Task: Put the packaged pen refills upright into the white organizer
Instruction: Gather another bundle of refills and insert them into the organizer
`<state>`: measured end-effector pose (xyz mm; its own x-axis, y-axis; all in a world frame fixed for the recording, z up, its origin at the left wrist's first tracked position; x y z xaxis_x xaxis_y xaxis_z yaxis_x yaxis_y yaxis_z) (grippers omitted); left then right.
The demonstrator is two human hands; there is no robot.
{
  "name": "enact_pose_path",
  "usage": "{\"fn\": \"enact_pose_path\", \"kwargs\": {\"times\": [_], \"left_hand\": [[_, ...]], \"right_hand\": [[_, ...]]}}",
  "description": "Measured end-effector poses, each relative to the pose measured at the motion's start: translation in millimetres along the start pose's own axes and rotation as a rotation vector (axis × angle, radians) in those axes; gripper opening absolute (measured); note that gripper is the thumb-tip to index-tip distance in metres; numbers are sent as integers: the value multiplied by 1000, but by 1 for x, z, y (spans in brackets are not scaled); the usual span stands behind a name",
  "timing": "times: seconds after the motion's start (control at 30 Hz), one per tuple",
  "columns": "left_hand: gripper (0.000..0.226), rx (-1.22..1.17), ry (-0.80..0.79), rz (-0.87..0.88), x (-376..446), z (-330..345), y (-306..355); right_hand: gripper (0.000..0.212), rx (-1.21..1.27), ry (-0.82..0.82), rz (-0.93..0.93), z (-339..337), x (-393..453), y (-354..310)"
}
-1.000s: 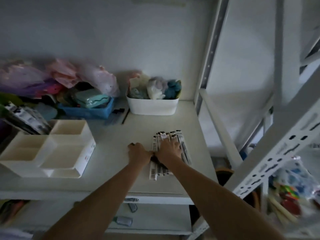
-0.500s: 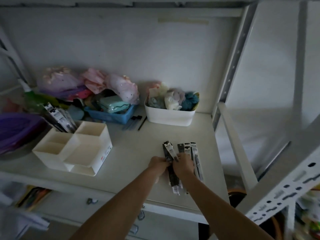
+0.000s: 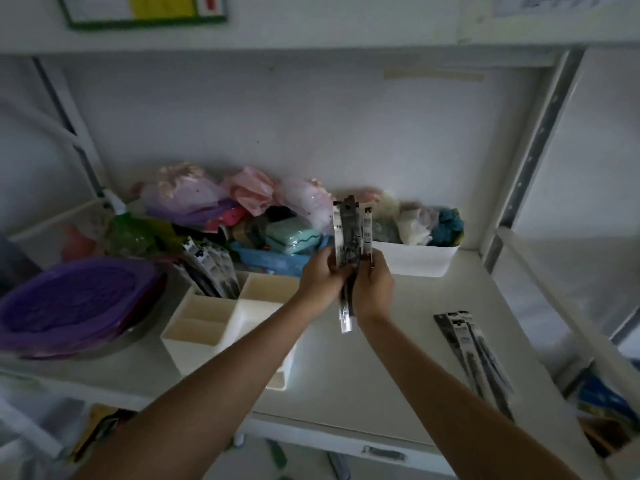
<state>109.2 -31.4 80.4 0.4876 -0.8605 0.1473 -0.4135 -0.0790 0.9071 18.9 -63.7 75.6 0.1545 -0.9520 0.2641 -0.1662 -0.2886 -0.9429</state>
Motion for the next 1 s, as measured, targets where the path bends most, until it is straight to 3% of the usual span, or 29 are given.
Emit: {"fn": "enact_pose_path", "kwargs": {"times": [0.1,0.23,0.37,0.53,0.8,0.9,1.0], "left_hand": [[24,97,25,138,8,-68,-12],[29,191,116,288,12,-172,-27],[25,278,140,352,17,-230,-35],[27,320,87,290,21,-237,-71],[45,484,-45,404,28,-215,-96],[70,569,31,433,33,-216,-101],[94,341,52,546,30,-215,-95]], "right_hand": [[22,109,37,-60,65,-17,-33],[25,127,-67,-120,150,-37,-72],[24,96,-88,-159,197,-48,-92],[24,-253,-50,-220,206,-54,-76],[25,-465,-7,-360,183,-53,-67],[28,-501,3,-329,184,-50,-67],[26,-516,-49,-293,186,-53,-60]]}}
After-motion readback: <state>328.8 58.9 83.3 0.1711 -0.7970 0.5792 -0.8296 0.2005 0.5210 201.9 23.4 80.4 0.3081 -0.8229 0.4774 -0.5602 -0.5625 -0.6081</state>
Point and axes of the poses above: each hand's wrist, its own x-axis towards the middle knuckle, its own z-axis out of the palm, y = z × x, the point moved 3 cm from there along x, towards the middle knuckle, and after that the axes turned 4 degrees about -y, right-handed, at the moved point
